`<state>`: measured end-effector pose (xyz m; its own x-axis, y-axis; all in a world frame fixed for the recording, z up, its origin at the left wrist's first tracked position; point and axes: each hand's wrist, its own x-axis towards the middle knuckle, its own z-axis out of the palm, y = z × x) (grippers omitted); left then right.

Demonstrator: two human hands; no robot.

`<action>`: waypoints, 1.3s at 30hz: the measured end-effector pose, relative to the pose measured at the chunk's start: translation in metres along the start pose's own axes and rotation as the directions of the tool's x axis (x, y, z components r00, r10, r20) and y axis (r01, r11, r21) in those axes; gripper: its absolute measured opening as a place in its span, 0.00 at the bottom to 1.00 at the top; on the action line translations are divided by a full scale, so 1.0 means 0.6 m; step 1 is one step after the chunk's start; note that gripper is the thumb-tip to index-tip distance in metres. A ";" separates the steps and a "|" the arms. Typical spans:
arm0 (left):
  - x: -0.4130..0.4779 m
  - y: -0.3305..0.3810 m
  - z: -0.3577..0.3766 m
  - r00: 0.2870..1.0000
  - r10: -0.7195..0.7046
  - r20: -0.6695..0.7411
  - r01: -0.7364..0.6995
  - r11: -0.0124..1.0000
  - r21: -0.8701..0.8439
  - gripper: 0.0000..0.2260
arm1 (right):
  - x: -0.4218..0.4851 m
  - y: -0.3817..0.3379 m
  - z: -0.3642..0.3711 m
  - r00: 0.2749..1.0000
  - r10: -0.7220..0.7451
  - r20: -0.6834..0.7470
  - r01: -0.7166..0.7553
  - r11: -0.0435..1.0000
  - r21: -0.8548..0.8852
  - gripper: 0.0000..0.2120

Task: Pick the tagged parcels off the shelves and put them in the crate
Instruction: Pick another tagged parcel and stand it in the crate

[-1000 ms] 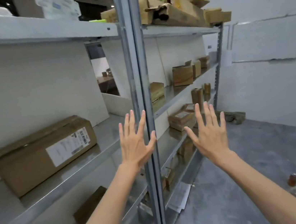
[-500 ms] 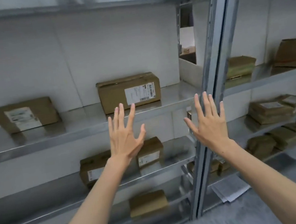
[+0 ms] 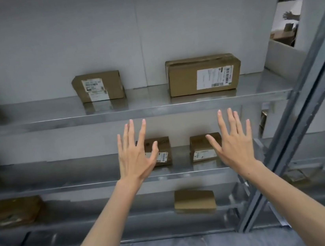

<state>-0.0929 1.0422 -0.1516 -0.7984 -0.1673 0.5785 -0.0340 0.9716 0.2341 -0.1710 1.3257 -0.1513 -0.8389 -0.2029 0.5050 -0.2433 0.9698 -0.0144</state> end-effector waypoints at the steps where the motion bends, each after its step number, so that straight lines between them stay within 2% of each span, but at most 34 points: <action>1: -0.007 -0.017 0.005 1.000 -0.010 0.010 0.010 1.000 -0.001 0.32 | 0.000 -0.014 0.009 1.000 -0.004 0.006 0.004 1.000 0.005 0.38; 10: -0.030 -0.077 0.071 0.999 0.018 0.041 -0.014 0.997 -0.075 0.32 | -0.031 -0.043 0.068 0.999 0.047 0.011 -0.047 0.999 -0.007 0.38; 17: -0.102 -0.098 0.198 0.998 0.045 0.049 -0.038 0.988 -0.147 0.32 | -0.099 -0.021 0.179 0.995 0.102 0.021 -0.101 0.994 -0.036 0.38; 24: -0.209 -0.121 0.401 0.996 0.085 -0.022 -0.088 0.977 -0.196 0.30 | -0.184 0.018 0.391 0.996 0.089 0.016 -0.088 0.995 -0.036 0.37; 30: -0.317 -0.149 0.626 0.989 0.150 -0.015 -0.150 0.961 -0.232 0.30 | -0.271 0.050 0.616 0.997 0.072 -0.002 -0.072 0.997 -0.008 0.33; 34: -0.363 -0.171 0.751 0.995 0.103 0.013 -0.098 0.968 -0.232 0.29 | -0.312 0.066 0.739 0.997 0.072 0.024 -0.072 0.997 0.018 0.28; 37: -0.385 -0.176 0.829 0.995 -0.064 0.074 0.083 0.954 -0.289 0.27 | -0.334 0.075 0.820 0.983 0.175 0.056 -0.178 0.982 0.065 0.26; 39: -0.398 -0.177 0.875 0.974 -0.190 0.120 0.222 0.904 -0.365 0.24 | -0.346 0.076 0.861 0.952 0.278 0.128 -0.295 0.945 0.139 0.27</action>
<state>-0.2143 1.0667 -0.7245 -0.8435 -0.3279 0.4254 0.0116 0.7807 0.6248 -0.2597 1.3425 -0.7026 -0.9285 0.0593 0.3666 -0.0503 0.9579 -0.2825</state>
